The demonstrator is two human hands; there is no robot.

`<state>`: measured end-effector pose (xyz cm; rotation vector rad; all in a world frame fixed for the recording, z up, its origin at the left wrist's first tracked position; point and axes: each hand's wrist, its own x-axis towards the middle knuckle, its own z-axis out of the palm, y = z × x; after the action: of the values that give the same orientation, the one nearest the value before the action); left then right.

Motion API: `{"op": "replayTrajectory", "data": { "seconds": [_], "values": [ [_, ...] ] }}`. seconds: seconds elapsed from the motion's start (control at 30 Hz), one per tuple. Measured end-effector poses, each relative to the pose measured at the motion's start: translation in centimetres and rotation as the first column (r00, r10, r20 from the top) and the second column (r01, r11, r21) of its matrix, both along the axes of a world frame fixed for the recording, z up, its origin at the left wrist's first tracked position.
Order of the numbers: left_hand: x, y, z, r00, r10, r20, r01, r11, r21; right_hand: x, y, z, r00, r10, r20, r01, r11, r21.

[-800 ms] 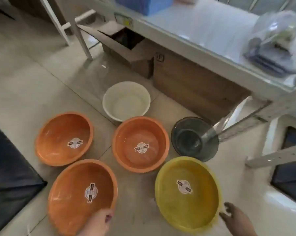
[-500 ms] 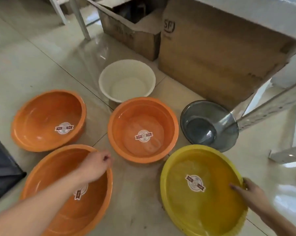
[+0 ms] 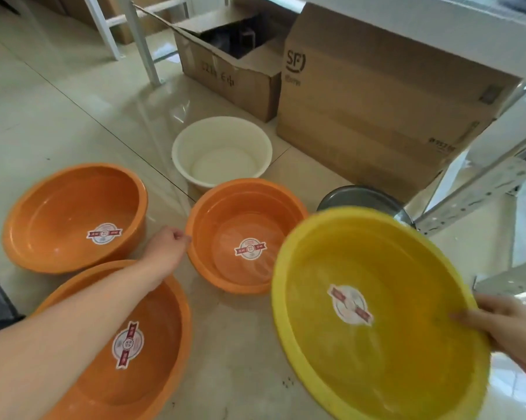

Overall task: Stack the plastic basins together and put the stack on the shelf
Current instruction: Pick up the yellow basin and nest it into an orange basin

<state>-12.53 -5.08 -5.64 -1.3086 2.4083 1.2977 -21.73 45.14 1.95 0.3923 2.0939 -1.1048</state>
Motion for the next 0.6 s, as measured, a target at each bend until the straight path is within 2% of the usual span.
{"op": "replayTrajectory", "data": {
  "seconds": [0.07,0.13,0.2,0.3,0.4,0.47,0.53,0.57,0.6],
  "values": [
    [-0.3,-0.1,0.4,0.988,0.147,-0.046,-0.129,0.951,0.28,-1.1,-3.9,1.2,0.994,-0.041,-0.104,0.026,0.99,-0.139],
    [-0.5,-0.5,0.6,0.958,0.282,-0.051,-0.229,0.86,0.456,-1.7,-8.9,1.5,0.984,-0.08,-0.159,0.039,0.969,-0.245],
    [-0.3,-1.3,0.5,0.932,0.362,-0.037,-0.291,0.803,0.52,-1.8,-14.1,0.6,0.988,-0.088,-0.126,0.044,0.948,-0.315],
    [0.3,-2.0,-0.3,0.898,0.44,-0.003,-0.355,0.73,0.584,-1.7,-19.7,-2.7,0.99,-0.094,-0.103,0.063,0.96,-0.273],
    [0.6,-1.7,-0.6,0.897,0.442,0.025,-0.355,0.684,0.638,-1.3,-22.5,-5.7,0.985,-0.152,-0.081,0.129,0.962,-0.24],
    [0.6,-1.7,-1.0,0.909,0.416,0.027,-0.329,0.676,0.659,-0.9,-23.0,-7.1,0.984,-0.089,-0.152,0.069,0.989,-0.128],
    [0.7,-1.7,-0.9,0.928,0.371,0.024,-0.291,0.683,0.671,-0.9,-22.7,-8.0,0.951,0.167,-0.261,-0.129,0.979,0.157],
    [0.9,-1.6,-0.8,0.945,0.327,0.022,-0.263,0.714,0.649,-1.0,-22.5,-8.4,0.926,0.275,-0.26,-0.204,0.941,0.27],
    [1.1,-1.5,-0.4,0.965,0.262,0.02,-0.221,0.769,0.6,-1.1,-22.2,-9.0,0.927,0.304,-0.222,-0.229,0.923,0.308]
  ]
}}
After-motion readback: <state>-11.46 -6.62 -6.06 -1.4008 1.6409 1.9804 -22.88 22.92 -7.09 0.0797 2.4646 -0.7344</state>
